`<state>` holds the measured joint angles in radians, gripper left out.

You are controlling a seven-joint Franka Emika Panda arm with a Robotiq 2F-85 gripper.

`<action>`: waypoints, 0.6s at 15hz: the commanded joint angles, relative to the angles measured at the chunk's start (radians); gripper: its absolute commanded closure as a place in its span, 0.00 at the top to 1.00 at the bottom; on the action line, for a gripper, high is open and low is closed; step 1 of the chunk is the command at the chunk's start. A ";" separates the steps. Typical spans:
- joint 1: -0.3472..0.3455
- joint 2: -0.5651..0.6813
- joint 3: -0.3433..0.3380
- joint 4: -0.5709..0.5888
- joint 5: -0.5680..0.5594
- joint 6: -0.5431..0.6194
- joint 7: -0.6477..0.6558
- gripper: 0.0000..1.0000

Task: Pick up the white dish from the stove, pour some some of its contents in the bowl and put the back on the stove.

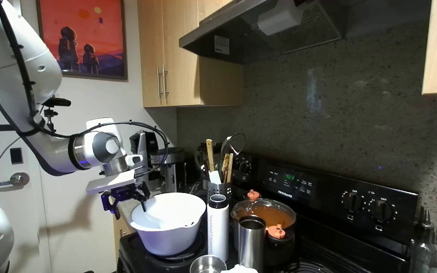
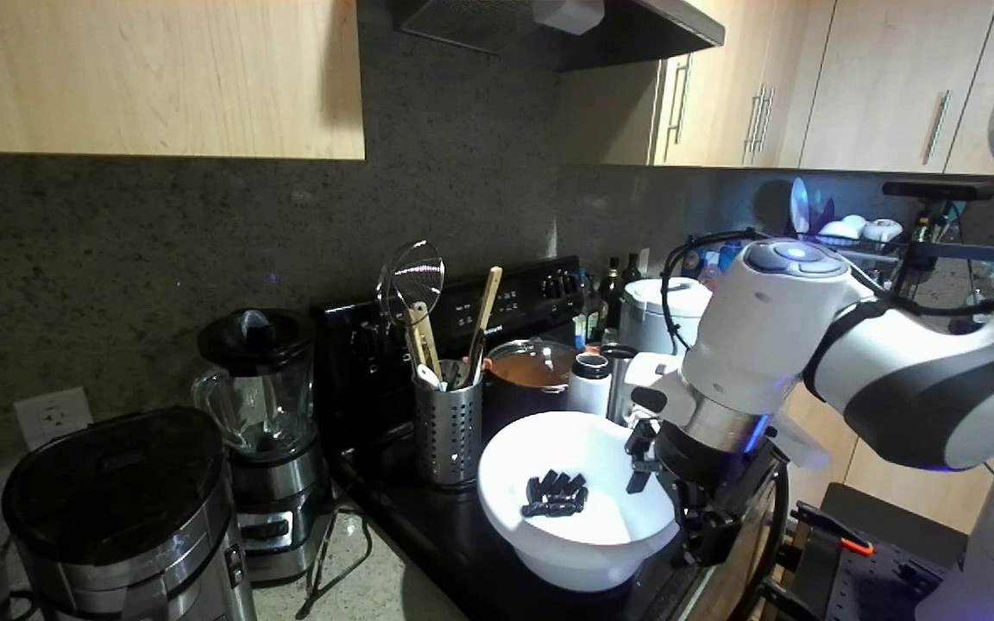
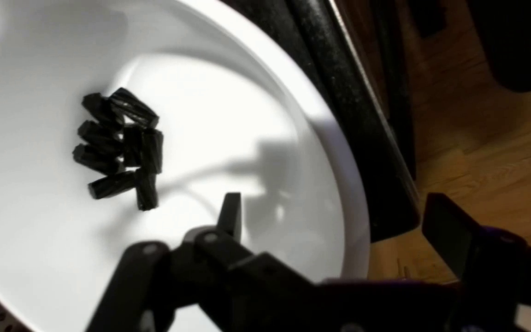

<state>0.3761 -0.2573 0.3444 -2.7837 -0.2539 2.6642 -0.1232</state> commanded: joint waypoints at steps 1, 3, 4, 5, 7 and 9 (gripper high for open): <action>0.121 -0.095 -0.117 0.033 0.286 -0.219 -0.220 1.00; 0.120 -0.162 -0.149 0.060 0.361 -0.374 -0.267 1.00; 0.111 -0.211 -0.162 0.075 0.378 -0.452 -0.277 1.00; 0.102 -0.250 -0.171 0.091 0.387 -0.518 -0.277 1.00; 0.080 -0.329 -0.192 0.127 0.382 -0.641 -0.256 1.00; 0.052 -0.395 -0.214 0.163 0.367 -0.746 -0.233 1.00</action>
<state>0.4666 -0.5437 0.1519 -2.6548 0.1080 2.0546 -0.3678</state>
